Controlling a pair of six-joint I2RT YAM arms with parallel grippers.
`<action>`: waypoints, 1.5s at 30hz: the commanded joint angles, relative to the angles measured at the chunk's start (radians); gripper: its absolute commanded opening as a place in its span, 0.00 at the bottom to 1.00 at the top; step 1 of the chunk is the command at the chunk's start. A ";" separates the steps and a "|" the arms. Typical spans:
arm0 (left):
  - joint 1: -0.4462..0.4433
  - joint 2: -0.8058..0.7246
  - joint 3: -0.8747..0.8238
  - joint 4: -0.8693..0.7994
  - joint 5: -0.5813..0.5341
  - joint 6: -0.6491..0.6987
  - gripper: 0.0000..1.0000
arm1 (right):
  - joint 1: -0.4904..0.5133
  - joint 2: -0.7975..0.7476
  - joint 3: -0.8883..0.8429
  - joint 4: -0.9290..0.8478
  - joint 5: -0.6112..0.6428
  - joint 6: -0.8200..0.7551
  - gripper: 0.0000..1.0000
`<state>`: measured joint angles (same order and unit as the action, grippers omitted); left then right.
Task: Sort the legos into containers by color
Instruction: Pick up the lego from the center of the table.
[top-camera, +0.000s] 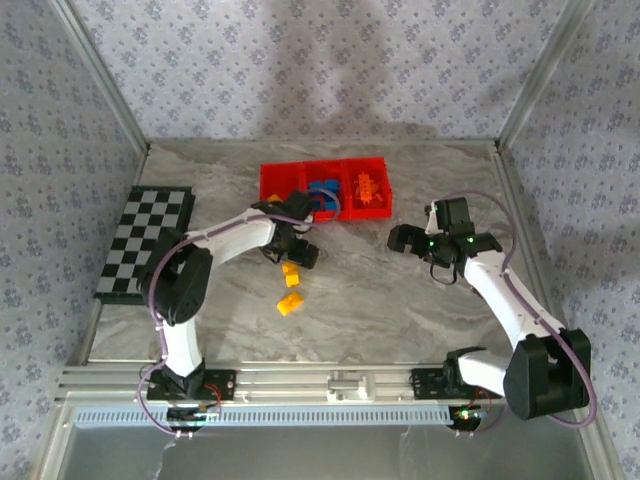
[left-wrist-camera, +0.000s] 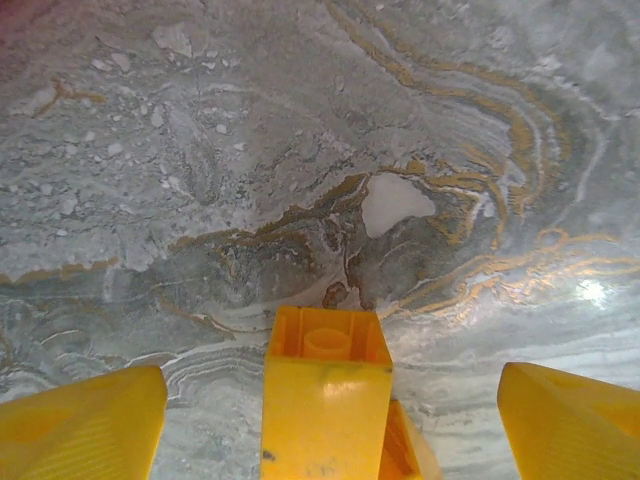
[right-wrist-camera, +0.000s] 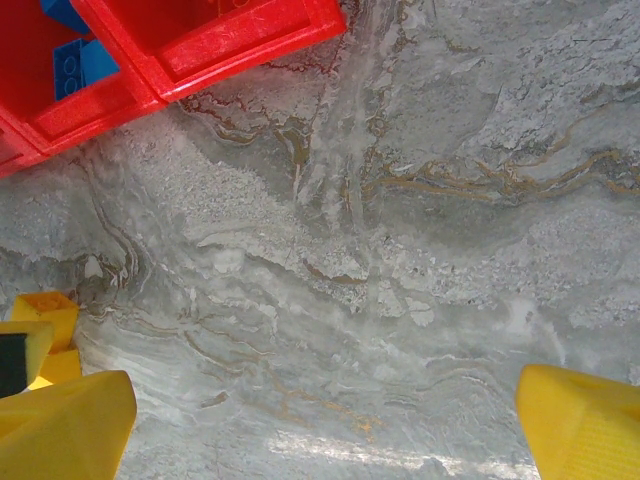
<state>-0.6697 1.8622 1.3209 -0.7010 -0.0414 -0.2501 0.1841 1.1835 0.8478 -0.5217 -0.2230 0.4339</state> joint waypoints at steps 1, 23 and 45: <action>0.005 0.025 0.032 -0.040 -0.009 0.031 0.83 | -0.003 -0.018 0.014 -0.032 0.017 -0.006 1.00; 0.070 0.081 0.006 0.007 0.050 -0.022 0.51 | -0.016 -0.025 0.002 -0.036 0.021 -0.013 1.00; 0.144 -0.088 0.136 -0.015 -0.028 -0.133 0.19 | -0.024 0.027 0.042 -0.010 -0.004 -0.017 1.00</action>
<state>-0.5468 1.8137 1.3937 -0.7044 -0.0422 -0.3622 0.1635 1.2034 0.8684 -0.5262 -0.2176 0.4294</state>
